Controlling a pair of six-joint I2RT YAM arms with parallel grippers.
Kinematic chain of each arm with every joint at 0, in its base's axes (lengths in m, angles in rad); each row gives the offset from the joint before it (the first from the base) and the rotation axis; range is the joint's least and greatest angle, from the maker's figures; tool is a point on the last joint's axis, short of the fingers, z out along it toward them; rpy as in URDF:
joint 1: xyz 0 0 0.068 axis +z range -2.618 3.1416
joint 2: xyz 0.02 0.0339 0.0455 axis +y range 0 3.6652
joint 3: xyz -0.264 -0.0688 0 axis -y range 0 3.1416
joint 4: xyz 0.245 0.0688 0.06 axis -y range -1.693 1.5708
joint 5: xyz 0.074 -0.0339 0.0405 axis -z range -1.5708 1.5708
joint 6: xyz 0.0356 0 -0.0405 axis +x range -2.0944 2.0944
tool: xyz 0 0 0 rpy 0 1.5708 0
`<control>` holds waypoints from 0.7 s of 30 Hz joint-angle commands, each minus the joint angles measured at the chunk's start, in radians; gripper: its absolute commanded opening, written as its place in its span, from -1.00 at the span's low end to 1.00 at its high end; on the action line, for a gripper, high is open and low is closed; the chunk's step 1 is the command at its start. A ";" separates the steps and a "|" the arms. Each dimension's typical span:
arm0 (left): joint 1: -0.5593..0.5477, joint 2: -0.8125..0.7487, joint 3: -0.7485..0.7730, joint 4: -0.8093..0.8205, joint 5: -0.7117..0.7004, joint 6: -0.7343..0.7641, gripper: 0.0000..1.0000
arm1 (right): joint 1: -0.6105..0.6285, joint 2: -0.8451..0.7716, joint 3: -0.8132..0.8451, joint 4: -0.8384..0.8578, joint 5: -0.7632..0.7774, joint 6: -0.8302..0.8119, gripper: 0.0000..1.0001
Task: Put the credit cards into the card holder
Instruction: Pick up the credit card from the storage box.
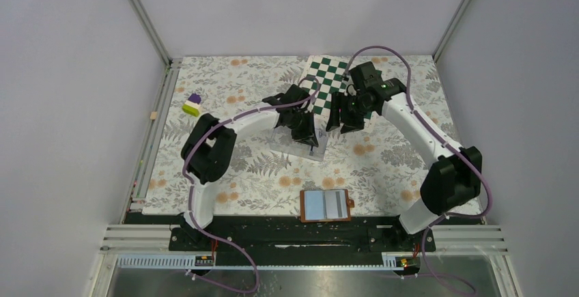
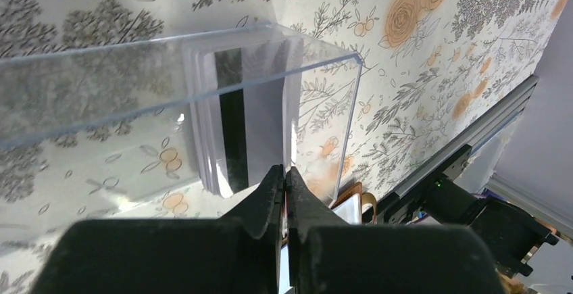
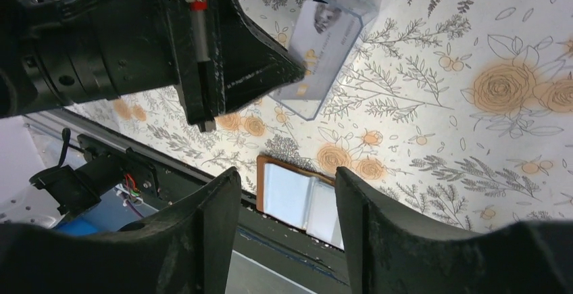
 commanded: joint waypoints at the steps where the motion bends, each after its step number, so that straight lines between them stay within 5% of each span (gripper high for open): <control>1: 0.001 -0.195 -0.063 0.051 -0.085 -0.009 -1.00 | -0.014 -0.124 -0.028 -0.023 -0.055 -0.011 0.22; 10: 0.004 -0.678 -0.384 0.205 -0.078 -0.138 -1.00 | -0.030 -0.447 -0.271 0.040 -0.221 -0.005 0.34; 17: -0.012 -0.955 -0.899 0.766 0.105 -0.487 -1.00 | -0.039 -0.608 -0.480 0.221 -0.526 0.121 0.34; 21: -0.063 -1.013 -1.013 0.925 0.113 -0.564 -1.00 | -0.038 -0.616 -0.593 0.416 -0.692 0.238 0.30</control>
